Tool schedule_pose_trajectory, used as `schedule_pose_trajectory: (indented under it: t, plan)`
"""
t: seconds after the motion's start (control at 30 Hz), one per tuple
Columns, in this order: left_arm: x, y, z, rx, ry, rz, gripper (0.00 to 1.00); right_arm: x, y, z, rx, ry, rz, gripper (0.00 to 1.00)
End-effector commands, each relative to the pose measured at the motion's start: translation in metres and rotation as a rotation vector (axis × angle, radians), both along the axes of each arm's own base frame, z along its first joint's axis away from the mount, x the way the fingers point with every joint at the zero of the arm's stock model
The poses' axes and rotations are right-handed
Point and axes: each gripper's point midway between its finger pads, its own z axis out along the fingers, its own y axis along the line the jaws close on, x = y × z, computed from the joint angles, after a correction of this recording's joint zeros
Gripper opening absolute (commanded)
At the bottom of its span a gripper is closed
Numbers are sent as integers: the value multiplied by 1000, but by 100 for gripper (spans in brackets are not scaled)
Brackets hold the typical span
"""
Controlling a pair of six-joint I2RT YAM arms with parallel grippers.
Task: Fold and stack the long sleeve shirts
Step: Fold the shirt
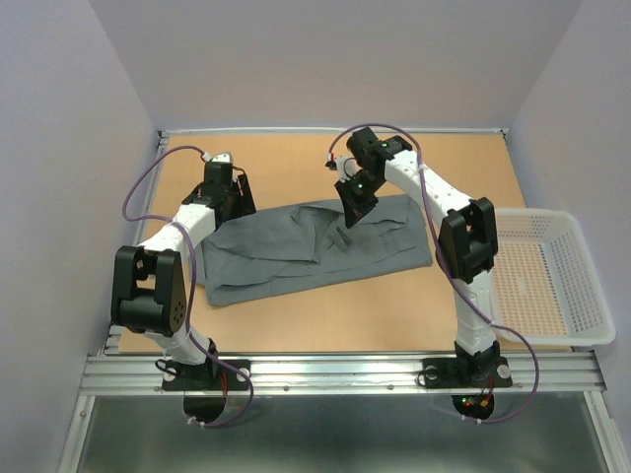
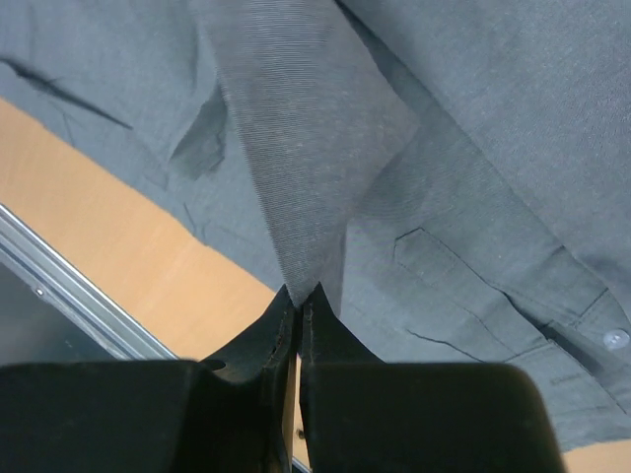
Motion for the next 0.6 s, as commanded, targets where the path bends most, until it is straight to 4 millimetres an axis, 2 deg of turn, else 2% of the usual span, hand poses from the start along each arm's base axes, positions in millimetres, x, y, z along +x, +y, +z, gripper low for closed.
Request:
schedule_pose_trajectory:
  t: [0.0,0.27,0.47,0.57]
  plan:
    - [-6,2,-1,15,-2,6,77,35,5,29,88,-58,-118,1]
    - [-11,3,15,6,-34,11,77,51,-15,12,69,8,-251,1]
    - [-28,5,28,1,-45,4,77,32,-23,5,36,76,-246,4]
    - [-39,3,38,-11,-64,-8,77,17,-29,16,25,95,-237,5]
